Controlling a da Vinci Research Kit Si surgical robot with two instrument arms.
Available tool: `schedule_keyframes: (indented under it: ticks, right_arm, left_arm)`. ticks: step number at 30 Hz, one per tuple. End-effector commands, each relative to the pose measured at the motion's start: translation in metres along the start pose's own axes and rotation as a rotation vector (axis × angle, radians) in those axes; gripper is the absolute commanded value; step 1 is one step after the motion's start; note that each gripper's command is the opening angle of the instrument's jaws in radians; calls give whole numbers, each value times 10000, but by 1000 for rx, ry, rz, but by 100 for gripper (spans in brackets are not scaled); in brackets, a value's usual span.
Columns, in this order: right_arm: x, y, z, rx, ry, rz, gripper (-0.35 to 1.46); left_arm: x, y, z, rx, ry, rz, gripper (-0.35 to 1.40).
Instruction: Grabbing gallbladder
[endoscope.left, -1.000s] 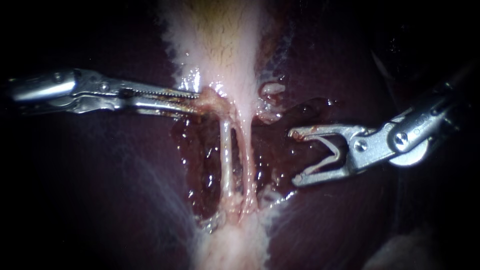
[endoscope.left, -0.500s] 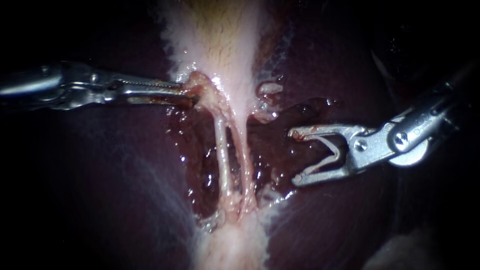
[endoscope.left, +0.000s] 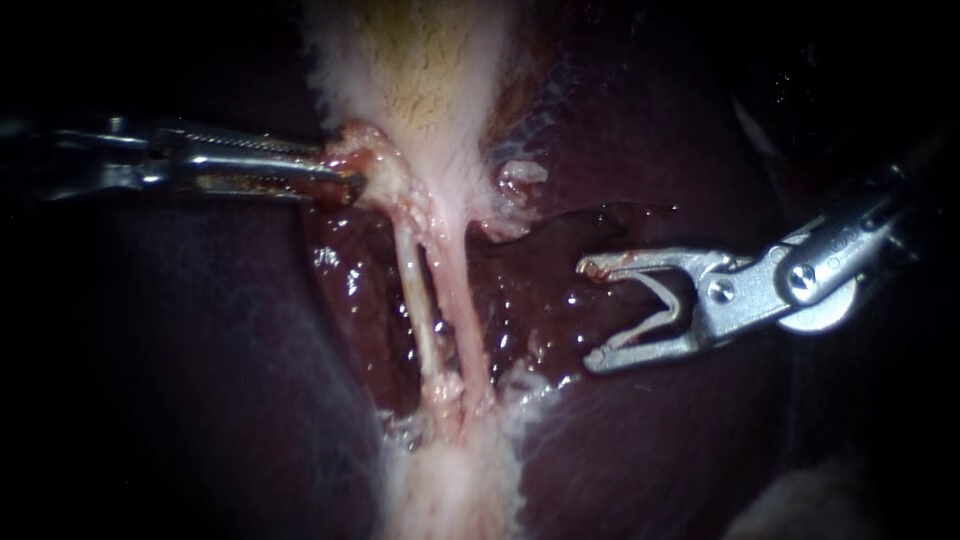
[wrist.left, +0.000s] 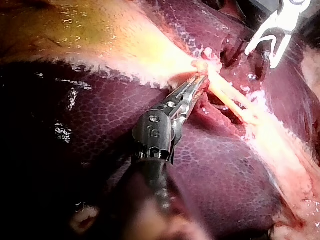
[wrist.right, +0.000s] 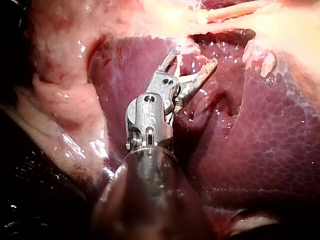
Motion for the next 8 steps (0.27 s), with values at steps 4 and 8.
schedule_keyframes:
  ticks: [4, 8]
  right_arm:
    - [0, 0, 0, 0, 0, 0, 50]
    - [0, 0, 0, 0, 0, 0, 50]
  left_arm:
    - [-1, -4, 0, -1, 1, 3, -35]
    - [-3, -5, 1, -2, 1, 4, -35]
